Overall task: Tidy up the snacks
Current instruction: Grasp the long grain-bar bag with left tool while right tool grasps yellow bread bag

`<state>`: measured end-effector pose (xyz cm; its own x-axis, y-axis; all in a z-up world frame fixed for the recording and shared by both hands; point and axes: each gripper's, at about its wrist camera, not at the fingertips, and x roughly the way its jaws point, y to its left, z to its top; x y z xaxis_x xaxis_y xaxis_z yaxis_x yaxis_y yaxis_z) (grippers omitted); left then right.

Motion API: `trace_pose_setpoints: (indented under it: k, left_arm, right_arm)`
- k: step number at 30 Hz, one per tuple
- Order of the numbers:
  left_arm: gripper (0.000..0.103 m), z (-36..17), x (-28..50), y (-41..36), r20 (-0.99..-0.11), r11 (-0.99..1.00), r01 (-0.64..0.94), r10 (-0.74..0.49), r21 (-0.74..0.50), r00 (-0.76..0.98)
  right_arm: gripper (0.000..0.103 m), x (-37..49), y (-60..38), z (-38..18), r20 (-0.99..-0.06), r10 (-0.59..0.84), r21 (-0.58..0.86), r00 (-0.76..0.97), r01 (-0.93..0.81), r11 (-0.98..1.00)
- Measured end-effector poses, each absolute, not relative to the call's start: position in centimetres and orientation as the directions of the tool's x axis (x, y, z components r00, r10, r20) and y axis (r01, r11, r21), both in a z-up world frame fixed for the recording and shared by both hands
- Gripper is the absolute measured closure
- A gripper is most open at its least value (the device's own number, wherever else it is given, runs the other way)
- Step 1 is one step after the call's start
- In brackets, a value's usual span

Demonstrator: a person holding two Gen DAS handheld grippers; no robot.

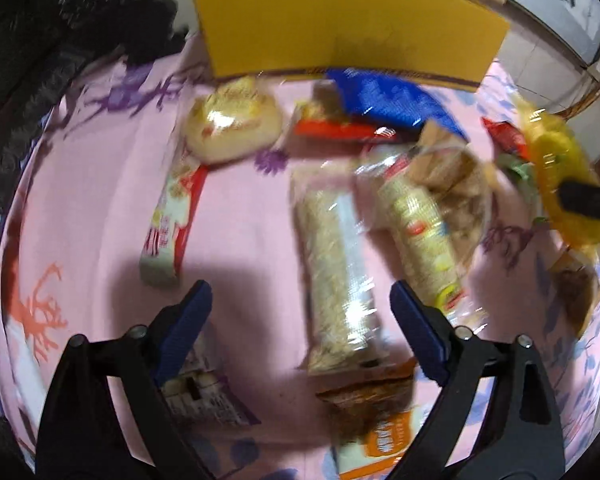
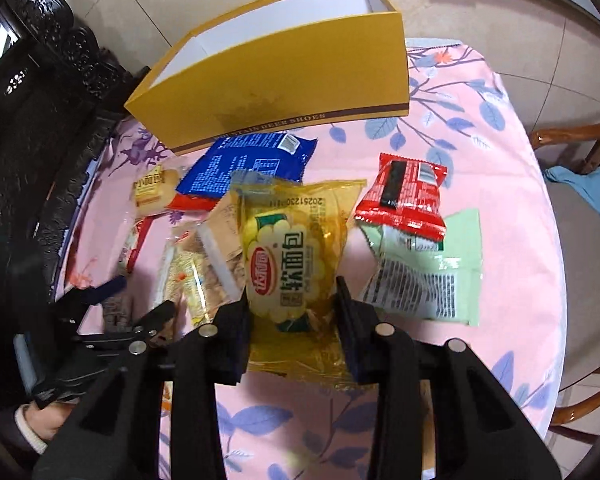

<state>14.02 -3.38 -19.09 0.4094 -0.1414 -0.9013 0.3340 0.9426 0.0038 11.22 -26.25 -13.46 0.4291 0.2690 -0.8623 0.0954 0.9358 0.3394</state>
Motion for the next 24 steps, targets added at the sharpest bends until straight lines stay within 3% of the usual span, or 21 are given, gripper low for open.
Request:
trace_pose_setpoints:
  k: [7,11,14,15,24]
  left_arm:
    - [0.018,-19.9,15.0,-3.3,-0.909,0.943,0.33,-0.164,-0.031,0.383]
    - [0.038,-20.3,15.2,-5.2,-0.907,0.927,0.374,-0.15,0.009,0.394]
    - [0.071,-19.9,15.2,-5.2,-0.904,0.923,0.384,-0.174,-0.011,0.391]
    - [0.074,-19.8,15.2,-5.0,-0.905,0.924,0.382,-0.175,-0.015,0.388]
    - [0.074,-15.9,14.3,-2.8,-0.867,0.932,0.354,-0.237,-0.076,0.439]
  right_arm:
    - [0.065,10.7,-25.9,-13.5,-0.861,0.281,0.352,0.425,0.096,0.931]
    - [0.065,10.5,-25.7,-13.8,-0.862,0.283,0.356,0.42,0.105,0.929]
    - [0.065,10.3,-25.6,-13.6,-0.861,0.278,0.35,0.426,0.1,0.931]
    - [0.065,10.2,-25.6,-13.6,-0.861,0.277,0.349,0.426,0.099,0.932]
    - [0.065,10.1,-25.6,-13.0,-0.851,0.283,0.357,0.443,0.091,0.93]
